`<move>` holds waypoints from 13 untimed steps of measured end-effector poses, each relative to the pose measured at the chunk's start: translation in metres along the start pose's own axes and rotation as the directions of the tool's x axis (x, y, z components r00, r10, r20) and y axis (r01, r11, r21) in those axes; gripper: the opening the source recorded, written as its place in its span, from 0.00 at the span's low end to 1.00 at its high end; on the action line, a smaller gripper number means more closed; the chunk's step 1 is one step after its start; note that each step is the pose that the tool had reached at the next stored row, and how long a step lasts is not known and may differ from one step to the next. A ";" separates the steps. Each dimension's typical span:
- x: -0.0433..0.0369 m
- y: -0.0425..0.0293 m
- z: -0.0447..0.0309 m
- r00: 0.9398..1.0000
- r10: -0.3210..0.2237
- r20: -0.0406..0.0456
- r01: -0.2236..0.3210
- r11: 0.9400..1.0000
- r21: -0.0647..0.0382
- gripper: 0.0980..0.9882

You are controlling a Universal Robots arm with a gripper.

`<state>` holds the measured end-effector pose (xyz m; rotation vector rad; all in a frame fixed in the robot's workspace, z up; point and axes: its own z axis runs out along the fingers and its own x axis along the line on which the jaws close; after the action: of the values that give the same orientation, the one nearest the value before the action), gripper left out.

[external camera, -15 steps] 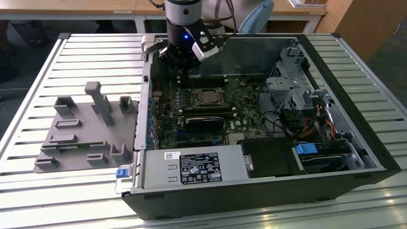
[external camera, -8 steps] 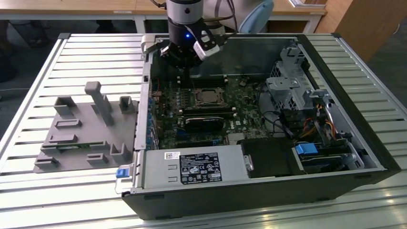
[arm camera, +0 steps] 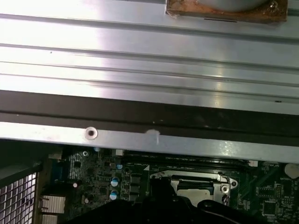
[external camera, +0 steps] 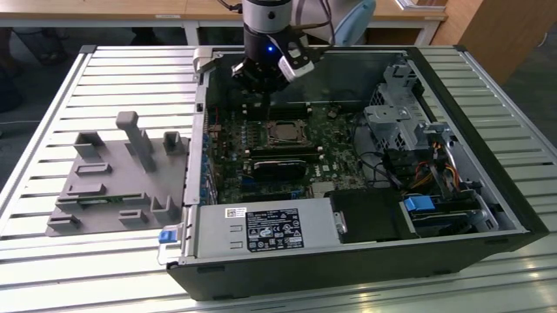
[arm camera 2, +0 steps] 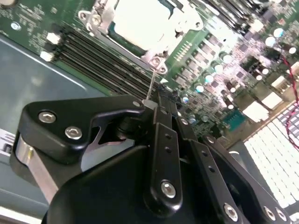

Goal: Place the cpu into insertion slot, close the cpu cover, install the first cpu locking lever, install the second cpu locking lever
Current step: 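Install the first cpu locking lever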

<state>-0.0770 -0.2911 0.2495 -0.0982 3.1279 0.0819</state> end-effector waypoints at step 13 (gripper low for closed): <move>-0.0081 -0.0008 0.0046 1.000 0.001 0.004 -0.001 0.998 -0.061 0.01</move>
<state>-0.0688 -0.2912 0.2450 -0.0975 3.1218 0.1770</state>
